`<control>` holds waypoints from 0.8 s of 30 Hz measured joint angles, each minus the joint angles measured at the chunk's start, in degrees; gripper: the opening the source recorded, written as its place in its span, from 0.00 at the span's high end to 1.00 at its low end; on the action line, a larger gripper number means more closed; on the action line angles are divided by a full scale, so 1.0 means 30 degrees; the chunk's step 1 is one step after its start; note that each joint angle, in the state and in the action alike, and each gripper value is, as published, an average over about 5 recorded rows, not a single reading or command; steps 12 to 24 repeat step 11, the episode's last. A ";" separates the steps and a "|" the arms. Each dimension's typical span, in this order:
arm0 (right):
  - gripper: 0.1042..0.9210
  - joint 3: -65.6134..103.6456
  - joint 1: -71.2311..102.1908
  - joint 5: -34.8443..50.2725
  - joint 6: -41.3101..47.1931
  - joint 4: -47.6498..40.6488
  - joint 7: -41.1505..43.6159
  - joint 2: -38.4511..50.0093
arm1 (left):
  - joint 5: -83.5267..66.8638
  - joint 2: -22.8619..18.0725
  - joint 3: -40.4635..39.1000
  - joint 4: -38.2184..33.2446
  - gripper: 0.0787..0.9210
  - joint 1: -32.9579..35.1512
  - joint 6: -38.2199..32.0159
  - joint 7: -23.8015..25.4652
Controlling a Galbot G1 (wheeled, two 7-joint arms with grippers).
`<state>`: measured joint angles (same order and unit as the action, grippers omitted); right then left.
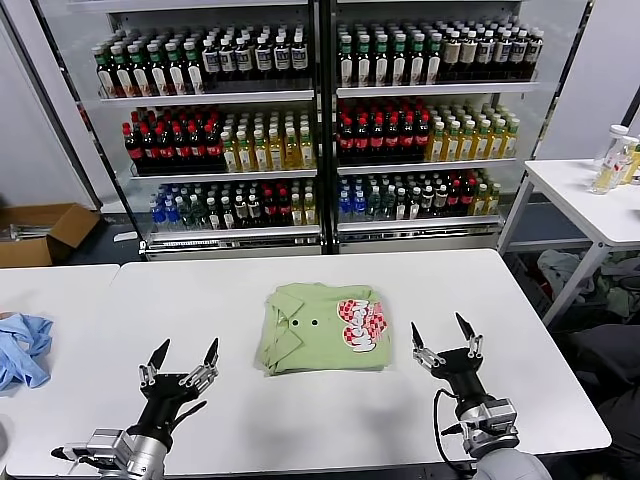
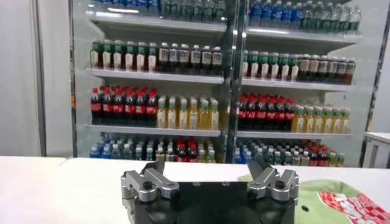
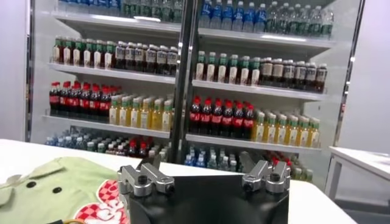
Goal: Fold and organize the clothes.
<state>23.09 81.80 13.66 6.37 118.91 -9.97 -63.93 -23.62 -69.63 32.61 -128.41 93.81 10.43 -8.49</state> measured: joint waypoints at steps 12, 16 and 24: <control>0.12 -0.0030 -0.0188 -0.0231 0.0146 0.0081 -0.0284 -0.0055 | 0.0405 0.0034 0.0169 -0.0156 0.12 0.0253 -0.0139 0.0180; 0.12 -0.0030 -0.0188 -0.0231 0.0146 0.0081 -0.0284 -0.0055 | 0.0405 0.0034 0.0169 -0.0156 0.12 0.0253 -0.0139 0.0180; 0.12 -0.0030 -0.0188 -0.0231 0.0146 0.0081 -0.0284 -0.0055 | 0.0405 0.0034 0.0169 -0.0156 0.12 0.0253 -0.0139 0.0180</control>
